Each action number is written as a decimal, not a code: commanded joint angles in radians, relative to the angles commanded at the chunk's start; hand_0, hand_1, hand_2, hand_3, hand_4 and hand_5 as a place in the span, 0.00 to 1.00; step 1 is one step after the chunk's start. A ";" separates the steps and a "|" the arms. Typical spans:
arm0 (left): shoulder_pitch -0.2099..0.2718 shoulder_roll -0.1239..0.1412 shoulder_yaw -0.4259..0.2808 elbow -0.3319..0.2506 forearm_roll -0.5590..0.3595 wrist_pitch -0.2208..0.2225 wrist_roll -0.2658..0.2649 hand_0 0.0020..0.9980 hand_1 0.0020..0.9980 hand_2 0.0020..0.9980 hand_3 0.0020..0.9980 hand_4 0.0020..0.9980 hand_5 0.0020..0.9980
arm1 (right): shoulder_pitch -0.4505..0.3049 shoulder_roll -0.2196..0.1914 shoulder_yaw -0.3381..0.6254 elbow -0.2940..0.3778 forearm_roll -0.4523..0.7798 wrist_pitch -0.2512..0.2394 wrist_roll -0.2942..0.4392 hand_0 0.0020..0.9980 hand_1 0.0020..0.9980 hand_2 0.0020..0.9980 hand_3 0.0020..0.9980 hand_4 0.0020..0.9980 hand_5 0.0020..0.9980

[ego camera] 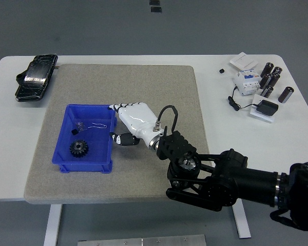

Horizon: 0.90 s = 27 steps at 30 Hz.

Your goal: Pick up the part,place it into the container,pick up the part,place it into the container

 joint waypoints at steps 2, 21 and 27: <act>0.000 -0.001 0.000 0.000 0.000 0.000 0.000 0.72 0.67 0.65 0.60 0.67 0.32 | 0.000 0.000 -0.009 -0.022 0.008 0.007 0.005 0.51 0.65 0.78 0.82 0.69 0.38; -0.002 -0.003 0.005 0.002 -0.004 -0.001 -0.006 0.72 0.67 0.64 0.60 0.66 0.31 | -0.010 -0.022 -0.030 -0.067 0.015 0.030 0.021 0.44 0.58 0.73 0.78 0.69 0.38; 0.000 -0.003 0.007 0.002 -0.008 -0.001 -0.006 0.72 0.67 0.64 0.60 0.66 0.31 | -0.016 -0.051 -0.030 -0.056 0.008 0.039 0.024 0.41 0.55 0.70 0.73 0.69 0.38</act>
